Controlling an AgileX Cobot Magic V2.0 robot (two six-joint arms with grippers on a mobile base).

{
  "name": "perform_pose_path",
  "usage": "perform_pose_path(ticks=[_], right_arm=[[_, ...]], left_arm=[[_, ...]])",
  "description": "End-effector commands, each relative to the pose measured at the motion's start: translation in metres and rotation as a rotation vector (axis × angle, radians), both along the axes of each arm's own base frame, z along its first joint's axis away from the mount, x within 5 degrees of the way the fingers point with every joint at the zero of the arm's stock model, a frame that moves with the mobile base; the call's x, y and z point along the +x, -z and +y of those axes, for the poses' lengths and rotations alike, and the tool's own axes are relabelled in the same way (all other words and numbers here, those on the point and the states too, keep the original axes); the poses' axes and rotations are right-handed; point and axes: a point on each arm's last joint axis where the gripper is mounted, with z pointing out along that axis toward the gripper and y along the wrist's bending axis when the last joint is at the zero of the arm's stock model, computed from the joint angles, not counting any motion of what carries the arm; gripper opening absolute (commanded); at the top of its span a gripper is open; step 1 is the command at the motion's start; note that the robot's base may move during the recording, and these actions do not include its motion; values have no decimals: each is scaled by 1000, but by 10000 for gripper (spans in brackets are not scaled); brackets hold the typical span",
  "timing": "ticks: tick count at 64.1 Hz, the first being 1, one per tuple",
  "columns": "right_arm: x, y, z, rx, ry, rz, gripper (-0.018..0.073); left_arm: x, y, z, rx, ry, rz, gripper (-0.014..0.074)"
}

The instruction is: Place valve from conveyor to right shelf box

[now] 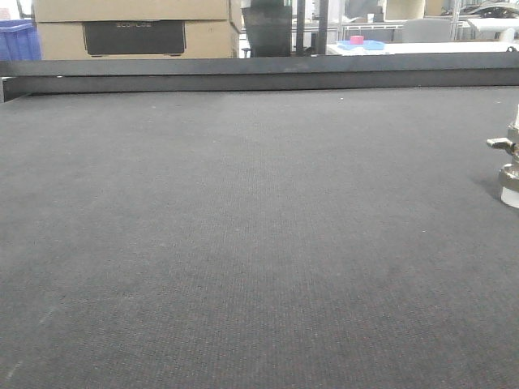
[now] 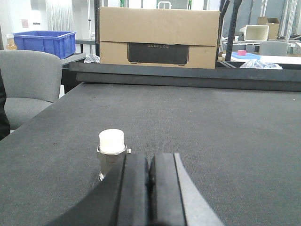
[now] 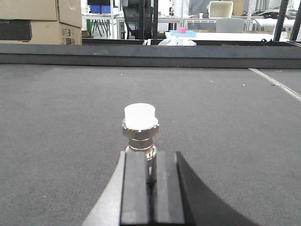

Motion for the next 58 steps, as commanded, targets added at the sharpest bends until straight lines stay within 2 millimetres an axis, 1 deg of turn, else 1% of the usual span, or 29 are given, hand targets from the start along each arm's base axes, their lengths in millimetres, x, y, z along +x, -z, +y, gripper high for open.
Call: perform_pose_path(ticks=[1,32,39,51,54,58], right_arm=[[0,-2,-1,0,8,-24,-162],[0,-2,-1,0,8,-24,-162],[0,-2,-1,0,9,-26,-162],[0,-8,-1,3,16,-93,-162],[0,-9,-1,4,18,-105,-162],[-1,-16,-2,6,26,-173,-162]], left_arm=[[-1,-3,0,-9,-3,-26,-111],[-1,-3,0,-9,-3,-26,-111],[-1,-7,0,-5,-5,-71,-111],[-1,-8,0,-13,-4,-79,-111],[-1,-9,0,-14,-5,-99,-111],[-2,-15,1,-14,-7,-159,-111]])
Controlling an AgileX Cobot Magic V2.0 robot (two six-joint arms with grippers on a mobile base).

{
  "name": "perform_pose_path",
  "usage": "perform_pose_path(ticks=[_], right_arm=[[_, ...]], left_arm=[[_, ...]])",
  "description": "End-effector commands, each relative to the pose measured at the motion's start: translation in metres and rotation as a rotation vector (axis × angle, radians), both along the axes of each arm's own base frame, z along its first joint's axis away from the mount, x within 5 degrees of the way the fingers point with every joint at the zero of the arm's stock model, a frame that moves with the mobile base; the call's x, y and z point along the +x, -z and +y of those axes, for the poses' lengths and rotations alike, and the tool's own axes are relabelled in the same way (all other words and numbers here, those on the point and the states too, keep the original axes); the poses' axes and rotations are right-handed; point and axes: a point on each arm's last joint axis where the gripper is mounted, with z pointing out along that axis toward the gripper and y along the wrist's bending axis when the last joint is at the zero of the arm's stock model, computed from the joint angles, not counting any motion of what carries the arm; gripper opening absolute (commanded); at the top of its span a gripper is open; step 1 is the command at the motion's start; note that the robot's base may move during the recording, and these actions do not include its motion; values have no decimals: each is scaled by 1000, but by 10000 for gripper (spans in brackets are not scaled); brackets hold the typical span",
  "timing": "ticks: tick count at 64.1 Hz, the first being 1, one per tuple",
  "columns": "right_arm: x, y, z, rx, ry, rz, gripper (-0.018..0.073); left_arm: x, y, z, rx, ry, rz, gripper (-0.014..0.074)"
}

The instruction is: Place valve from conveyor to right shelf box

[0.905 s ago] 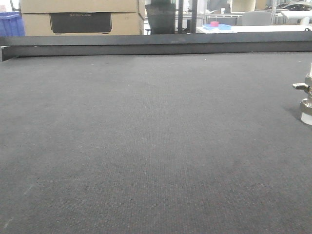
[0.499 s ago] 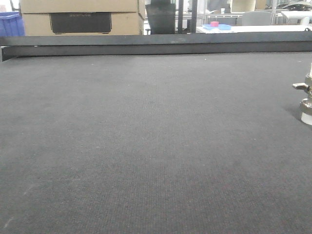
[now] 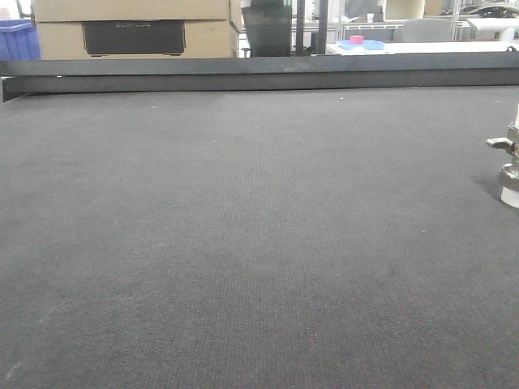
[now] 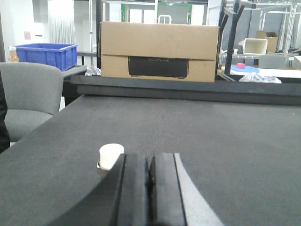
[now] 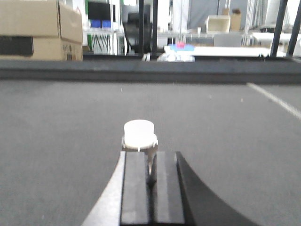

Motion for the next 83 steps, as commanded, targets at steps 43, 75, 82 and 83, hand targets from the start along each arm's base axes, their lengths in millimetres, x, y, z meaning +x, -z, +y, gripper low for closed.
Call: perform_pose_path(ticks=[43,75,82,83], right_arm=[[2,-122,2,-3,-18,-18,486],[102,-154,7,-93,-47,496,568],[134,-162,12,-133,-84,673,568],[138,-162,13,-135,-90,711,568]], left_arm=[[5,-137,0,11,-2,242,476],[45,-150,-11,-105,140,498,563],[46,-149,-11,-105,142,505,563],[46,-149,-11,-105,142,505,563]])
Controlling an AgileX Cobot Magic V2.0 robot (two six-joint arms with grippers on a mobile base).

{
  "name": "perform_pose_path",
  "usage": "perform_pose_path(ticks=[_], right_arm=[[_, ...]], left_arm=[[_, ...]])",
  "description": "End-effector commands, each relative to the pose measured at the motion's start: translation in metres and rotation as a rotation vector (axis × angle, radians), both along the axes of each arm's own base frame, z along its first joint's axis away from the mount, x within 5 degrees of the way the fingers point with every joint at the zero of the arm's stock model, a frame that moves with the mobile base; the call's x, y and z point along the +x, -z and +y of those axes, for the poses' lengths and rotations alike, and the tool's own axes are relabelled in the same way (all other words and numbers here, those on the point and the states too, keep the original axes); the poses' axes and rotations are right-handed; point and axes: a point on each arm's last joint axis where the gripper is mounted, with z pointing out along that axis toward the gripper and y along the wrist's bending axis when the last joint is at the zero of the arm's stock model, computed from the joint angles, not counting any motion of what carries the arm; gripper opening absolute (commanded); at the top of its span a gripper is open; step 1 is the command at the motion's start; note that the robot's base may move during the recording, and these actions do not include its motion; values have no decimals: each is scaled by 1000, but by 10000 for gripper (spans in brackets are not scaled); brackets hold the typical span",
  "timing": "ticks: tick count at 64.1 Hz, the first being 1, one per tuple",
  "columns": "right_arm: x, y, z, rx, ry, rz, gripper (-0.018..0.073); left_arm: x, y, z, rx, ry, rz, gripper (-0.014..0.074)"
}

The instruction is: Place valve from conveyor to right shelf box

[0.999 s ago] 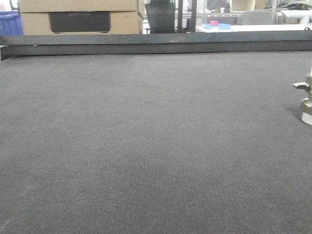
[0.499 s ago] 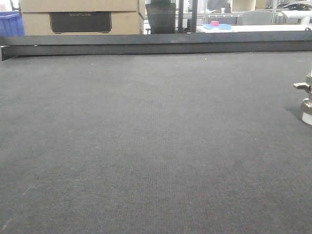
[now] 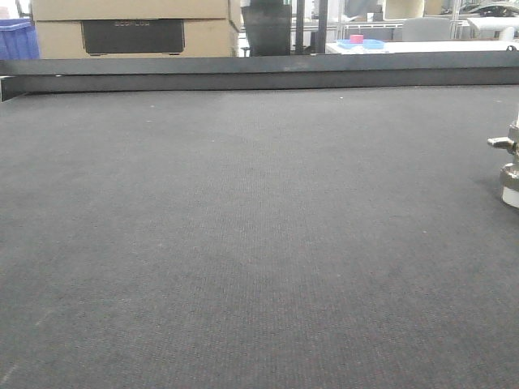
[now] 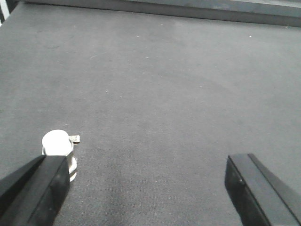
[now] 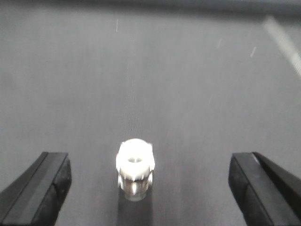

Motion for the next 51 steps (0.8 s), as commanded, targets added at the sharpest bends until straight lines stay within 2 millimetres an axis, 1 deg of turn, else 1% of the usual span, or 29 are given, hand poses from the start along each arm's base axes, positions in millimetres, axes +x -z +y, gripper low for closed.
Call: perform_pose_path(ticks=[1,10,14,19,23,38,51], right_arm=[[28,-5,3,-44,-31,166,568],[65,-4,6,-61,-53,398,568],[85,4,8,-74,-66,481,568],[103,11,9,-86,-79,528,568],[118,24,10,-93,-86,573,568],[155,72,13,-107,-103,682,568],[172,106,18,-112,-116,763,568]], left_arm=[[1,-3,-1,-17,9,-10,563],[1,-3,-1,-17,9,-10,563],[1,-3,-1,-17,9,-10,563],[1,-3,-1,-17,9,-10,563],[1,-3,-1,-17,9,-10,563],[1,-3,-1,-17,9,-10,563],[0,-3,-1,-17,9,-9,563]])
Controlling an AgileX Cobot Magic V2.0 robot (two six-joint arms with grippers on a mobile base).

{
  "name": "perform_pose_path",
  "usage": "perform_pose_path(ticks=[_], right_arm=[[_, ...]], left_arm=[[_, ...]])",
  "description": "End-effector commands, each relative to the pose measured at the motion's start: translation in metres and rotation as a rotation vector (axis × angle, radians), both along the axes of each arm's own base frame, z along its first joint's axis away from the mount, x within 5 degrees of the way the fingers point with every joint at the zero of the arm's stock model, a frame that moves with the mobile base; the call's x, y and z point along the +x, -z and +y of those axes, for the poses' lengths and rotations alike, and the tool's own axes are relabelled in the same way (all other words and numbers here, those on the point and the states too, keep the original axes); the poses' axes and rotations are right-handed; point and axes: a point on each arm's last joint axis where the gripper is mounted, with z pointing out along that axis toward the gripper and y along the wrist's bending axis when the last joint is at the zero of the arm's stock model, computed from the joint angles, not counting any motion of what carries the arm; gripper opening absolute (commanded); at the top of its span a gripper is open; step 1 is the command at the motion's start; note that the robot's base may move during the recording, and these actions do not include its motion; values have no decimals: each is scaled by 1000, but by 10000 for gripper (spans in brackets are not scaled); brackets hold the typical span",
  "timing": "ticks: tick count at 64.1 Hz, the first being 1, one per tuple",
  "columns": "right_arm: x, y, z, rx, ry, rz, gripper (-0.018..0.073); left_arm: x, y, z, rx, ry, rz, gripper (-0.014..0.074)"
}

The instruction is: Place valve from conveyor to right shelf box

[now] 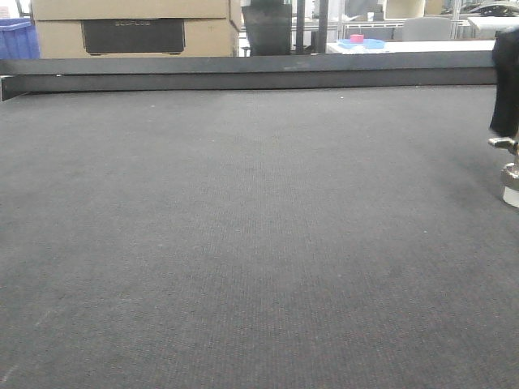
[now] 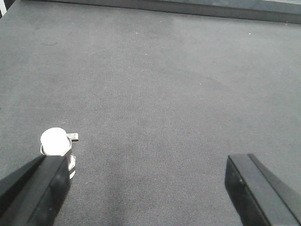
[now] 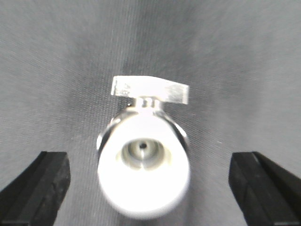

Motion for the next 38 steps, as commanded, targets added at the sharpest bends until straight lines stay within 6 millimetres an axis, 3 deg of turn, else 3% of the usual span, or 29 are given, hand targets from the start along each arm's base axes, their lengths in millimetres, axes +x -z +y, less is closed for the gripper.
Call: perform_pose_path(ticks=[1,9,14,18,28,38], right_arm=[[7,9,3,-14,-21,4,568],[13,21,4,-16,-24,25,542],[15,22,5,-16,-23,15,426],[15,22,5,-16,-23,13,294],[14,21,5,-16,-23,11,-171],[9,14,4,-15,-23,-6,-153]], left_arm=[[0,-4,-1,-15,6,-15,563],[0,-4,-1,-15,6,-15,563],[0,-3,-1,-15,7,-6,563],[0,-4,-1,-15,8,7,560],[10,-6,-2,-11,19,114,559],[31,-17,-2,-1,29,259,559]])
